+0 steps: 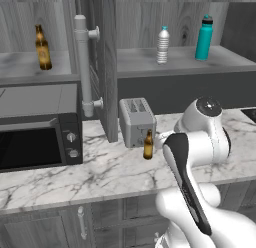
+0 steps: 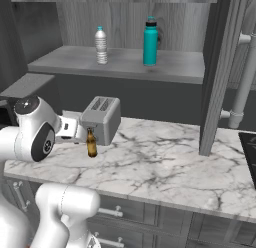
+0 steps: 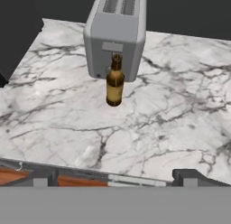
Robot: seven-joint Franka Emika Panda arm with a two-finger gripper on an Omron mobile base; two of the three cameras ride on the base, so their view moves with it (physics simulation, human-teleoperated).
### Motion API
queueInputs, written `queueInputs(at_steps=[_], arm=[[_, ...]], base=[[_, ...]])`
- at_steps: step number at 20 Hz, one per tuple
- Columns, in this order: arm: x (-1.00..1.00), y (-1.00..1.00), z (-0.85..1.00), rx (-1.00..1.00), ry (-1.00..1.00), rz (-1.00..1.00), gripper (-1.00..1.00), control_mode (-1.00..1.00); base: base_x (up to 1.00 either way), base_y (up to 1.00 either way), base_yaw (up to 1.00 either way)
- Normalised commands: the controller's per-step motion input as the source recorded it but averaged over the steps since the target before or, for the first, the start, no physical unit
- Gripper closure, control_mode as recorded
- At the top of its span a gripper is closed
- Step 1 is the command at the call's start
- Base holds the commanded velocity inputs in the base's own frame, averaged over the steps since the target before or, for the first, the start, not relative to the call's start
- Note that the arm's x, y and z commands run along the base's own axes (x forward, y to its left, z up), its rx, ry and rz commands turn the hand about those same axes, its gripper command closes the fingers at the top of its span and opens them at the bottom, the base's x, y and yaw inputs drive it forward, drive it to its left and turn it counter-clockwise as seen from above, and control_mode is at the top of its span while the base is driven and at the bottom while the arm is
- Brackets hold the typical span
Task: Sort all alcoholic drinks to one cabinet, and non-alcoholic drinks to the other.
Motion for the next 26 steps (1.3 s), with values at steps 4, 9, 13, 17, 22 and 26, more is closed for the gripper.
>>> queueInputs(at_steps=[4, 9, 13, 17, 22, 26], arm=[[0.05, 0.0, -0.05, -0.01, -0.01, 0.0, -1.0, -1.0], [0.08, 0.0, 0.0, 0.01, 0.0, 0.0, -1.0, -1.0], [0.15, 0.0, 0.0, 0.01, 0.0, 0.0, -1.0, -1.0], [0.17, 0.0, -0.03, 0.0, 0.0, 0.0, -1.0, -1.0], [0.18, 0.0, -0.06, 0.0, 0.0, 0.0, -1.0, -1.0], [0.18, 0.01, -0.14, 0.0, 0.0, 0.0, -1.0, -1.0]], base=[[0.0, 0.0, 0.0], [0.0, 0.0, 0.0], [0.0, 0.0, 0.0], [0.0, 0.0, 0.0], [0.0, 0.0, 0.0], [0.0, 0.0, 0.0]])
